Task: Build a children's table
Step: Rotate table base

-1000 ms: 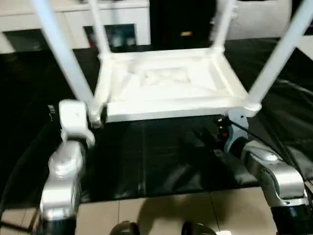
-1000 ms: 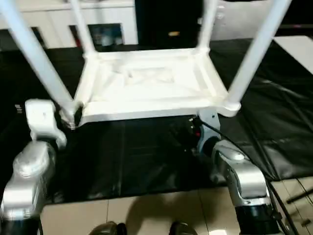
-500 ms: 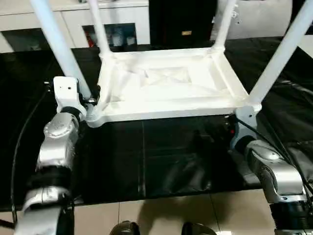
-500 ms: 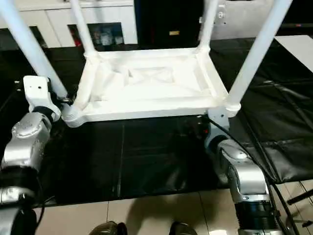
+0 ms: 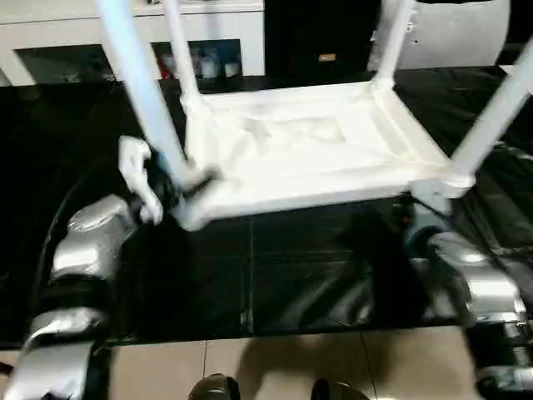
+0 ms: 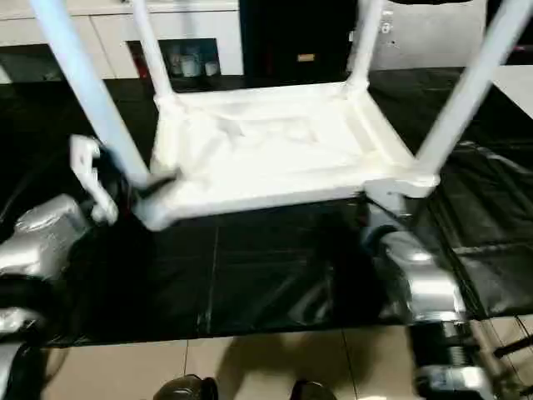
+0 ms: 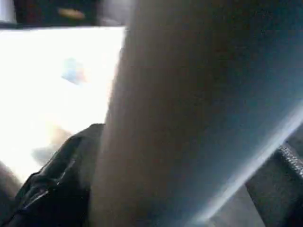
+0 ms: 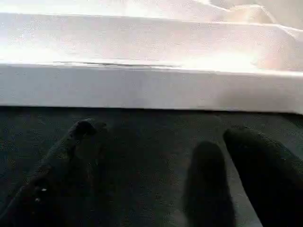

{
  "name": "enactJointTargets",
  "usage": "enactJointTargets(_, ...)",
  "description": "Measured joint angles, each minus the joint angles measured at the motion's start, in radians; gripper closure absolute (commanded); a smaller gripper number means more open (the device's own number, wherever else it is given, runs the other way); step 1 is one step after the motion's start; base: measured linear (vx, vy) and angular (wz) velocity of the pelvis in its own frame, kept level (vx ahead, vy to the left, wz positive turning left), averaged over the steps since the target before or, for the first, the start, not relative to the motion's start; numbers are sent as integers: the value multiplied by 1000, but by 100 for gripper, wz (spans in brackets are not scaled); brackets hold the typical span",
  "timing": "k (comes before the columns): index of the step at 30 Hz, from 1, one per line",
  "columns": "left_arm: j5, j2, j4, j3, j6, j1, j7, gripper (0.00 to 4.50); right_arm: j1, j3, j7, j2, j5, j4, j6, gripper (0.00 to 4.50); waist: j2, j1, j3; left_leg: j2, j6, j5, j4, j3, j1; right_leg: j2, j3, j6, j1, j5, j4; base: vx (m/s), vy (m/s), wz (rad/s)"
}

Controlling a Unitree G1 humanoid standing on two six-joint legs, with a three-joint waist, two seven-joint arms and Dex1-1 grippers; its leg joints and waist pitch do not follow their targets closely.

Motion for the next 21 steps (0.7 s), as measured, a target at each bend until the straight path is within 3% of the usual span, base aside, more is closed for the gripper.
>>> enactJointTargets(2,-57,7,-130,-49,95,60,-69,8,-18,-7,8,-21,-6,57,-25,0,-2,0,1,0,1,0,0,3,1,0,2,0,-1,0,1,0,0,0)
enactJointTargets(7,-140,-27,-309,-114,190,99,-90,8,-50,-3,34,-27,-13,133,-74,0,-12,-4,3,1,0,0,1,6,3,1,4,1,-2,-1,2,0,0,0)
enactJointTargets(11,-221,-74,-454,-138,279,115,-67,8,-88,9,80,-29,-31,197,-116,0,-19,-27,2,1,1,0,2,10,4,1,7,1,-2,0,2,0,0,0)
enactJointTargets(17,-231,-110,-542,-214,357,128,-38,8,-124,44,152,-8,-37,225,-158,0,-29,-62,1,3,1,0,1,12,4,3,9,1,-2,1,2,0,0,0)
enactJointTargets(21,-233,-130,-555,-236,378,128,-26,8,-133,84,199,26,-43,227,-181,0,-30,-74,1,4,1,0,1,12,4,3,9,1,-2,1,2,0,0,0)
